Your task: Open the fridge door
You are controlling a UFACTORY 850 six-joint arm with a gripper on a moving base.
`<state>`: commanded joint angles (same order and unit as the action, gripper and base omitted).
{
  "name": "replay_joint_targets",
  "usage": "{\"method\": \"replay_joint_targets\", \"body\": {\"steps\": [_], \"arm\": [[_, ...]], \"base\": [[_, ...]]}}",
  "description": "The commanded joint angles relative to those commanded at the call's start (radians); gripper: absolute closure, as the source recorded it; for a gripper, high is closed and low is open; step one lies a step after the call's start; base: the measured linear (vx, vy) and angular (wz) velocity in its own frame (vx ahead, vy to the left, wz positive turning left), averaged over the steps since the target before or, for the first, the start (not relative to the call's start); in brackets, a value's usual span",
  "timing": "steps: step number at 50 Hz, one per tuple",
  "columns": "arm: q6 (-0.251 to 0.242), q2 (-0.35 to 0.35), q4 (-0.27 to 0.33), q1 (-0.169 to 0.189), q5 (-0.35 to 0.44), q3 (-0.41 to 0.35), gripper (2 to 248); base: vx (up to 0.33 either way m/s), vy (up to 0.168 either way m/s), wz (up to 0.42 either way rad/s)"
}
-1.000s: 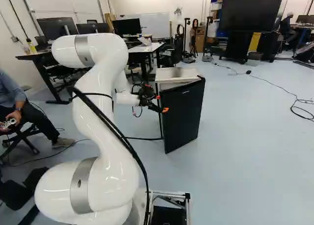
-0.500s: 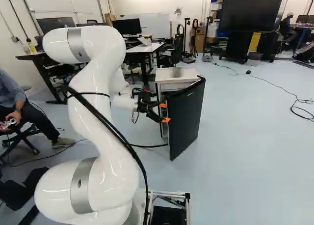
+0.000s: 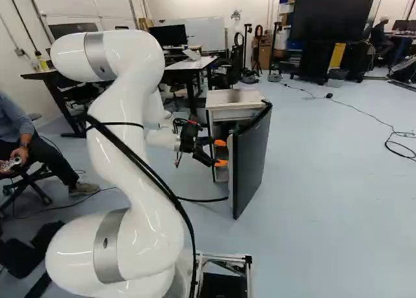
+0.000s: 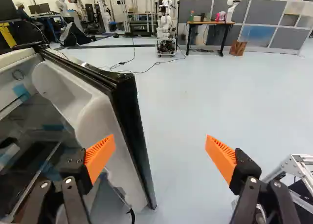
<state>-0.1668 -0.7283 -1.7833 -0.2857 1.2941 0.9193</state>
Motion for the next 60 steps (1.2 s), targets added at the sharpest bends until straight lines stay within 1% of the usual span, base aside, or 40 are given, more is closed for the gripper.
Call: {"method": "replay_joint_targets", "body": {"steps": [11, 40, 60], "arm": [[0.0, 0.001, 0.0, -0.003, 0.035, -0.002, 3], [0.0, -0.001, 0.0, -0.008, 0.188, 0.002, 3], [0.0, -0.013, 0.0, -0.041, 0.203, 0.034, 3]], "base": [[0.0, 0.0, 0.0], [0.0, 0.0, 0.0], [0.0, 0.0, 0.0]]}}
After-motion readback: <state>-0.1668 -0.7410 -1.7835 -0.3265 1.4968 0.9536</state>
